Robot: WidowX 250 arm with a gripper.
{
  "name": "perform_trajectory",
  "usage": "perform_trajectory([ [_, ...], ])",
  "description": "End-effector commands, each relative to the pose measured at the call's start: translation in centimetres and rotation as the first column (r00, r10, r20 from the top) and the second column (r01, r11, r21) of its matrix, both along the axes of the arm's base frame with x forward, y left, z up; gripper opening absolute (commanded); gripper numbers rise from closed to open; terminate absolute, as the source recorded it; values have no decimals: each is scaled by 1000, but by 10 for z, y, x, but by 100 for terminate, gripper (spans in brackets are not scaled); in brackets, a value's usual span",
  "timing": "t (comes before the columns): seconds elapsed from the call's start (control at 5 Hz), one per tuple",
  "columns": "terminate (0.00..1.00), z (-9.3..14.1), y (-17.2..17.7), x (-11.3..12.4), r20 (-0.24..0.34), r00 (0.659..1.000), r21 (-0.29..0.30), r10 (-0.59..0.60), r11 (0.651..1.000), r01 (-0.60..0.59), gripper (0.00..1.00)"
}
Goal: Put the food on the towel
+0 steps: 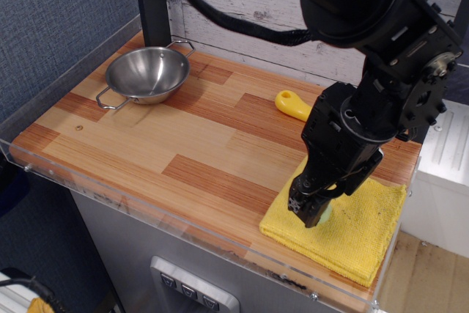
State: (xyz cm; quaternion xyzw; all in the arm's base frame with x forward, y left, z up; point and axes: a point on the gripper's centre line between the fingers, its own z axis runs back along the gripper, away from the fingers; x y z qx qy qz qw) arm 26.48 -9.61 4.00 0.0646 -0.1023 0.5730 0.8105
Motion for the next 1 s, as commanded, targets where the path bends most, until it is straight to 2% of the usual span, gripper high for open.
perform_trajectory([
  [0.0, 0, 45, 11, -4, 88, 996, -33, 13, 999, -10, 100],
  [0.2, 0, 71, 17, -5, 146, 989, -76, 21, 997, -10, 100],
  [0.6, 0, 71, 17, -5, 146, 989, -76, 21, 997, -10, 100],
  [0.8, 100, 71, 17, -5, 146, 989, -76, 21, 997, -10, 100],
])
